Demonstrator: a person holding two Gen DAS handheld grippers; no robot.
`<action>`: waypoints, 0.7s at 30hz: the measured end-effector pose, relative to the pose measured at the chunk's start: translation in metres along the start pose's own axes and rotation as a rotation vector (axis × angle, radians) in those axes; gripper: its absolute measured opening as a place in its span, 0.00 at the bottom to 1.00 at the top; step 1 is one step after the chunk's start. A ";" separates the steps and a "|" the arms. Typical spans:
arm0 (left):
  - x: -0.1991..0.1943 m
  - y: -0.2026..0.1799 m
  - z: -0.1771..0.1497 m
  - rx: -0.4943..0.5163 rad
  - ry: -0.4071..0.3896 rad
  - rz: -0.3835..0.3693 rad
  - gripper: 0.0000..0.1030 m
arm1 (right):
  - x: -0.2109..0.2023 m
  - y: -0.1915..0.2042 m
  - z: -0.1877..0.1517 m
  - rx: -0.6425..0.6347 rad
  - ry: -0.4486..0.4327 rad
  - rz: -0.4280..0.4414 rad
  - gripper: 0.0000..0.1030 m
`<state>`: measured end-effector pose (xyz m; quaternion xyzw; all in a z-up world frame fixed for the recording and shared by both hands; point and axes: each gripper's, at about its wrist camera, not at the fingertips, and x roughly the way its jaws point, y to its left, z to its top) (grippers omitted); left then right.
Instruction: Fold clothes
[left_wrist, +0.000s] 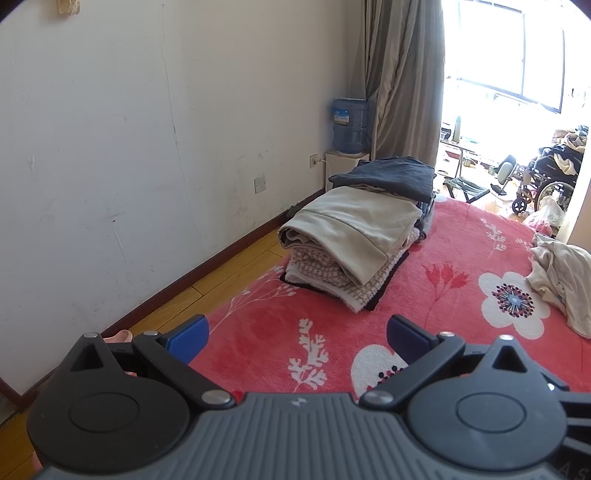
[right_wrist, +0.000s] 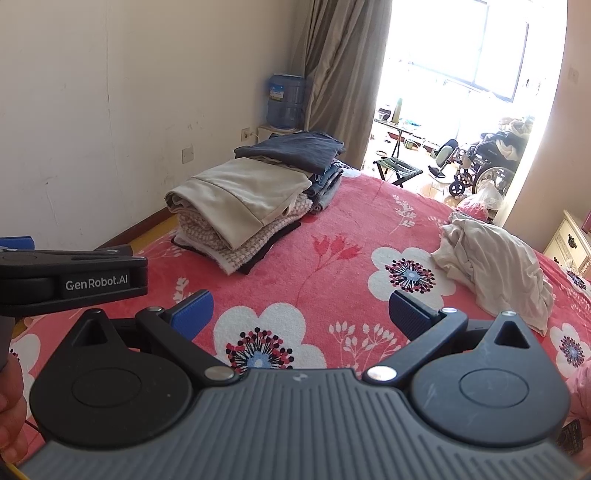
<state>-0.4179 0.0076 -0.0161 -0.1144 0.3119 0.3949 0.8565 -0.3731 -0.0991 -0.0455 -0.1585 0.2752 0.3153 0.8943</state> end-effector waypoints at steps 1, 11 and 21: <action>0.000 0.000 0.000 0.000 -0.001 0.001 1.00 | 0.000 0.000 0.000 -0.001 0.000 0.000 0.99; 0.001 0.002 0.000 0.001 0.002 0.002 1.00 | 0.000 0.003 0.001 -0.006 0.001 0.002 0.99; 0.001 0.003 -0.002 0.000 0.007 0.004 1.00 | 0.000 0.004 -0.001 -0.004 0.002 0.000 0.99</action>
